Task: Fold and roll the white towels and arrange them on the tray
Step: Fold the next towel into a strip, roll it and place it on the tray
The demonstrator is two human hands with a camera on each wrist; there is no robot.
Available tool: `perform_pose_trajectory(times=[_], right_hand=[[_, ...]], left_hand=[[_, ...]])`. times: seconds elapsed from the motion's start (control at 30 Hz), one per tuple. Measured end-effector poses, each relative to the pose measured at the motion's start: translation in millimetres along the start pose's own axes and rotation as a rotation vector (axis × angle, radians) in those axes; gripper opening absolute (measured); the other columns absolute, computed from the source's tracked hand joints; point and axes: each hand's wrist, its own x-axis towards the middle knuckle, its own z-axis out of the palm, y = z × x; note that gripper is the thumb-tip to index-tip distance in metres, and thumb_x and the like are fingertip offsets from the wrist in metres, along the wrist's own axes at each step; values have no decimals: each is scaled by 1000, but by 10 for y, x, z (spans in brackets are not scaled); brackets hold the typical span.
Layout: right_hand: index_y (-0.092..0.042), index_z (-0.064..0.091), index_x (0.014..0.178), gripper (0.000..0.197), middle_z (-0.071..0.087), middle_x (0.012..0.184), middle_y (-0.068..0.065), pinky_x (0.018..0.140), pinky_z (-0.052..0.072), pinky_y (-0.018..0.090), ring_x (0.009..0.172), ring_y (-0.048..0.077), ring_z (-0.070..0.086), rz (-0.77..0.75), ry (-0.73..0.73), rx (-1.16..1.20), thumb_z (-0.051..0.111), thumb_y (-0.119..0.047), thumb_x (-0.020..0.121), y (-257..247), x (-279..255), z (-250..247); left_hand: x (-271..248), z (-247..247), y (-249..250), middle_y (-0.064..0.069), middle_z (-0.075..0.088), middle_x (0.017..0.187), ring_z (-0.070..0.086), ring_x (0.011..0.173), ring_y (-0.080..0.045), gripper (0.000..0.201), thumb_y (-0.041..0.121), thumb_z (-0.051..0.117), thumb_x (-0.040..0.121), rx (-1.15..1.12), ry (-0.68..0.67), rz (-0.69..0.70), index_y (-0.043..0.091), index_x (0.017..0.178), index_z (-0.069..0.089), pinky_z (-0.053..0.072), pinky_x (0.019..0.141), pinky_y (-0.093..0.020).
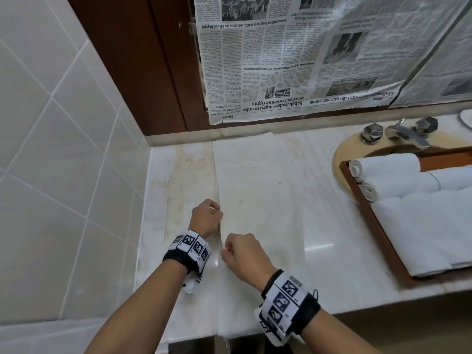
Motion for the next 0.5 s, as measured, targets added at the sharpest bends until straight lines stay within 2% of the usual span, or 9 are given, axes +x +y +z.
perform_pose_trajectory(times=[0.1,0.27,0.37,0.5], right_hand=[[-8,59,89,18,64,94,14,71,51,37,85,33,61,61,-82,-17,52,-24,95,6,4,284],[-4,55,104,19,61,104,18,69,40,35,95,37,59,98,-127,-69,49,-21,96,115,-41,602],[-6,54,105,18,63,103,16,70,41,36,93,35,59,85,-109,-48,49,-21,96,175,-61,667],[-8,56,101,18,65,97,13,69,42,36,89,33,60,69,-69,-30,48,-23,98,231,-82,651]], left_hand=[[8,0,-108,1,62,81,60,78,-18,7,11,62,91,68,-31,24,15,97,60,41,61,-17],[-26,10,-176,0,63,83,62,81,-18,10,13,61,91,78,-24,82,15,100,60,48,73,-26],[-83,47,-198,2,63,85,61,84,-16,15,13,63,90,77,-23,110,16,103,58,50,80,-28],[-164,91,-287,2,62,85,57,76,-12,15,11,65,89,77,7,168,15,102,61,51,78,-27]])
